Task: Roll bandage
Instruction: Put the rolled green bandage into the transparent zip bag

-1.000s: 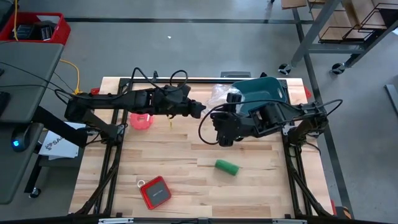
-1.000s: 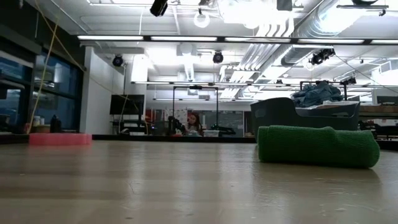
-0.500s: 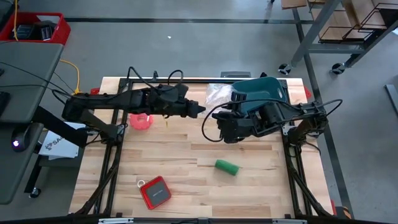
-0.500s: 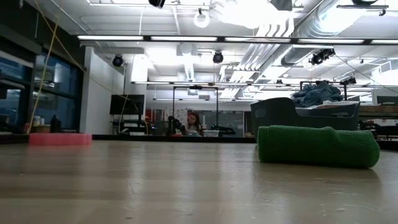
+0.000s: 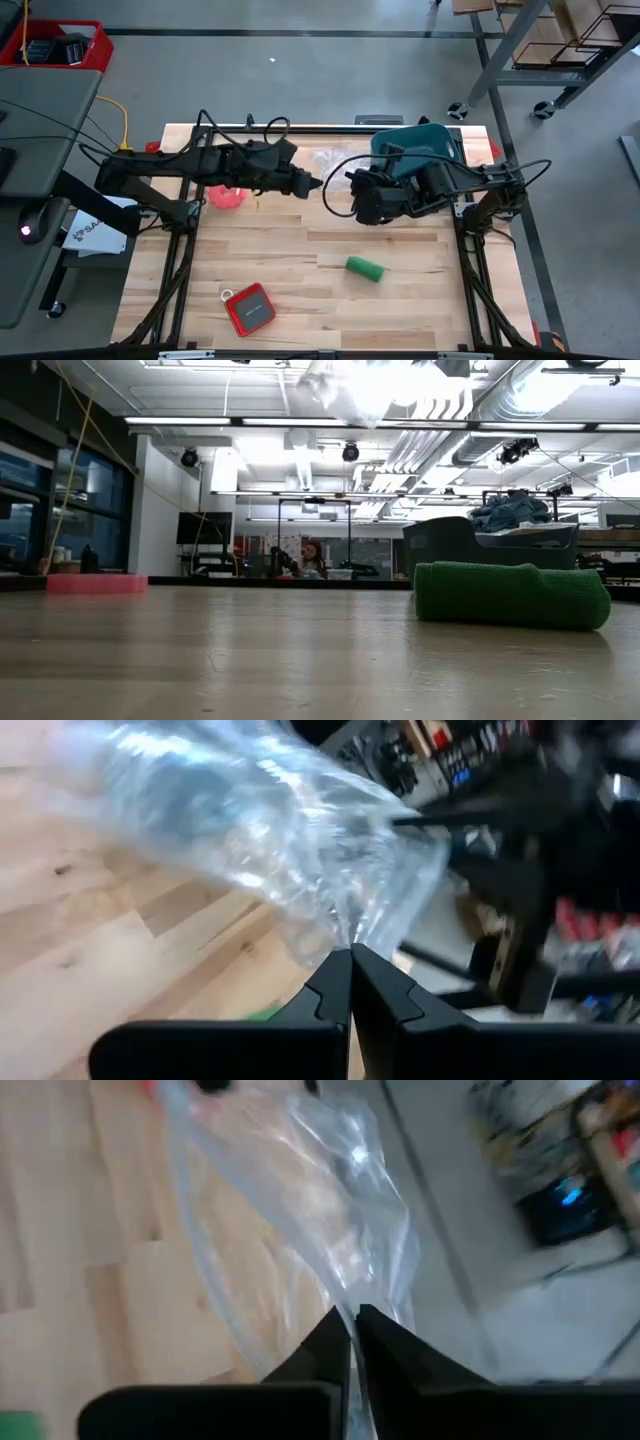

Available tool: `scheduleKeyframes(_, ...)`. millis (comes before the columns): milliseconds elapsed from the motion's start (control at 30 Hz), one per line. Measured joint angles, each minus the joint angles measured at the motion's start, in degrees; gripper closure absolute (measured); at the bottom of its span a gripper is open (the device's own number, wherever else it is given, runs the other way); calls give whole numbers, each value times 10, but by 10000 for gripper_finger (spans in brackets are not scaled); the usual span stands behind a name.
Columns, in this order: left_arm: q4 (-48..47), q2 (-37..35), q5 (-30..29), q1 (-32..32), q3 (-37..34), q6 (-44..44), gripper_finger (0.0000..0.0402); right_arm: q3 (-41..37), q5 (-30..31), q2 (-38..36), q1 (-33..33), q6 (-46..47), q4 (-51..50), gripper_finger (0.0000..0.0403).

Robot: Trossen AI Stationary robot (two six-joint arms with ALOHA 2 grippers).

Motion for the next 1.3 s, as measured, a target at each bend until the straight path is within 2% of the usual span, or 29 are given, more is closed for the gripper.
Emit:
scheduleKeyframes(133,-18,0,-6,-12,0,104,395,0,-79,0,-19,31,-8,400)
scheduleKeyframes(267,-62,0,-40,-15,0,199,369,0,-172,0,-35,37,-11,402)
scheduleKeyframes(367,-108,-3,-72,-15,0,262,337,0,-232,0,-48,39,-18,403)
scheduleKeyframes(467,-149,-6,-96,-15,0,301,299,0,-258,0,-61,47,-18,403)
scheduleKeyframes(600,-167,-10,-88,-21,-1,348,247,-4,-350,0,-91,48,-15,403)
scheduleKeyframes(700,-133,-15,-64,-50,0,396,216,-26,-433,0,-119,46,13,403)
scheduleKeyframes(767,-118,-17,-64,-82,0,464,201,-43,-477,1,-137,36,30,403)
scheduleKeyframes(833,-117,-17,-87,-119,0,553,191,-63,-509,1,-153,26,57,403)
scheduleKeyframes(900,-126,-12,-140,-152,0,631,184,-80,-541,1,-169,26,86,403)
scheduleKeyframes(1000,-116,1,-203,-179,0,696,179,-86,-561,2,-184,26,121,403)
scheduleKeyframes(1167,-65,35,-217,-163,0,710,179,-86,-562,1,-183,41,191,403)
scheduleKeyframes(1300,-28,56,-232,-153,0,739,179,-86,-562,1,-177,45,192,403)
